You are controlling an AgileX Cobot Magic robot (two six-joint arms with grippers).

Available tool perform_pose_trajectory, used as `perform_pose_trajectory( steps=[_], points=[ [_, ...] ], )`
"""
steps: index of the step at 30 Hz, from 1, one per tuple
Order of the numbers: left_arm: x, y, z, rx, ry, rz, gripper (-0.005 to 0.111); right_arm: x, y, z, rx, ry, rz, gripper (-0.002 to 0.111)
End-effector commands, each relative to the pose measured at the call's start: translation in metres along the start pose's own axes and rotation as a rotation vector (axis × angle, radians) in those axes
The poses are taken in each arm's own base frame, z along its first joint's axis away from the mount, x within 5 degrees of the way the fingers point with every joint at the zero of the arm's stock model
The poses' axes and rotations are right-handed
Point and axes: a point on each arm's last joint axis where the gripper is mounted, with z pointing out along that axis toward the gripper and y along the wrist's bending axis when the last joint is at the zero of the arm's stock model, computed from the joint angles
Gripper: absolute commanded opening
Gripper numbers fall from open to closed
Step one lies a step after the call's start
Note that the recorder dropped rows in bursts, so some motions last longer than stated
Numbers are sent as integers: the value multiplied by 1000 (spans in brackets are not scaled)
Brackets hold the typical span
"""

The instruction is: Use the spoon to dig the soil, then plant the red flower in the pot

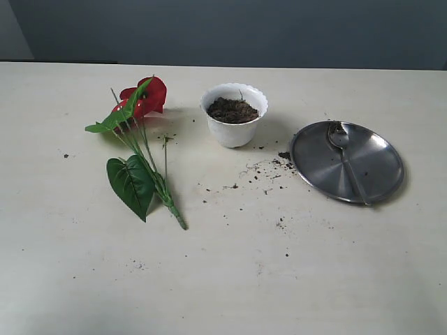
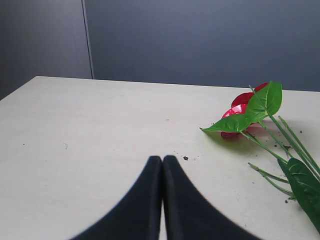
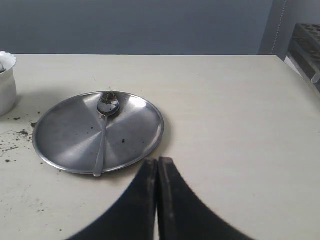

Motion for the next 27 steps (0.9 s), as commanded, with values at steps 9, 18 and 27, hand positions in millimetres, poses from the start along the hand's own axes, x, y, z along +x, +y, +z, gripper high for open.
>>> perform_pose_trajectory(
  steps=[9,18,27],
  points=[
    [0,0,0,0,-8,-6,1,-1,-1,0,11,-17,-13,0],
    [0,0,0,0,-8,-6,1,-20,0,-3,-26,-234,262,0],
    [0,0,0,0,-8,-6,1,-31,-5,-6,-40,-371,558,0]
  ],
)
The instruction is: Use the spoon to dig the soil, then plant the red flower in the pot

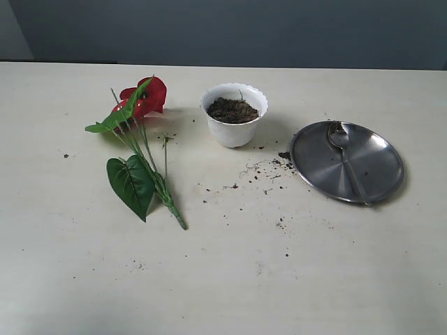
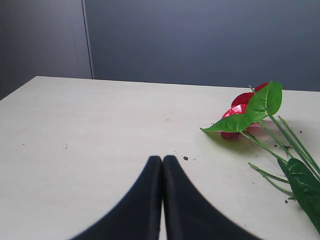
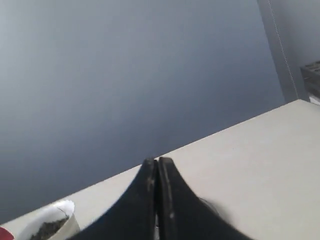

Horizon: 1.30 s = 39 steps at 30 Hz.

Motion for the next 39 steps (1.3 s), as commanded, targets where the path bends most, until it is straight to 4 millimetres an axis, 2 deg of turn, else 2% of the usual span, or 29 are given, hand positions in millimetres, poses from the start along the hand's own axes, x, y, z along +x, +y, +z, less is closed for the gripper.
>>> perform_pose_trajectory(
  steps=[1,4,13,19,22,26,30,33,39],
  points=[
    [0,0,0,0,-8,-6,1,-4,-1,0,5,-53,243,0],
    [0,0,0,0,-8,-6,1,-4,-1,0,1,-58,477,0],
    [0,0,0,0,-8,-6,1,-11,-7,-1,42,-148,515,0],
    [0,0,0,0,-8,-6,1,-20,-12,-4,82,-256,404,0],
    [0,0,0,0,-8,-6,1,-22,-11,-4,70,-269,477,0],
    [0,0,0,0,-8,-6,1,-42,0,-8,19,-301,468,0],
    [0,0,0,0,-8,-6,1,-79,22,-12,-50,-333,272,0],
    [0,0,0,0,-8,-6,1,-102,40,4,-63,-212,174,0],
    [0,0,0,0,-8,-6,1,-147,72,67,-57,118,-65,0]
  ],
)
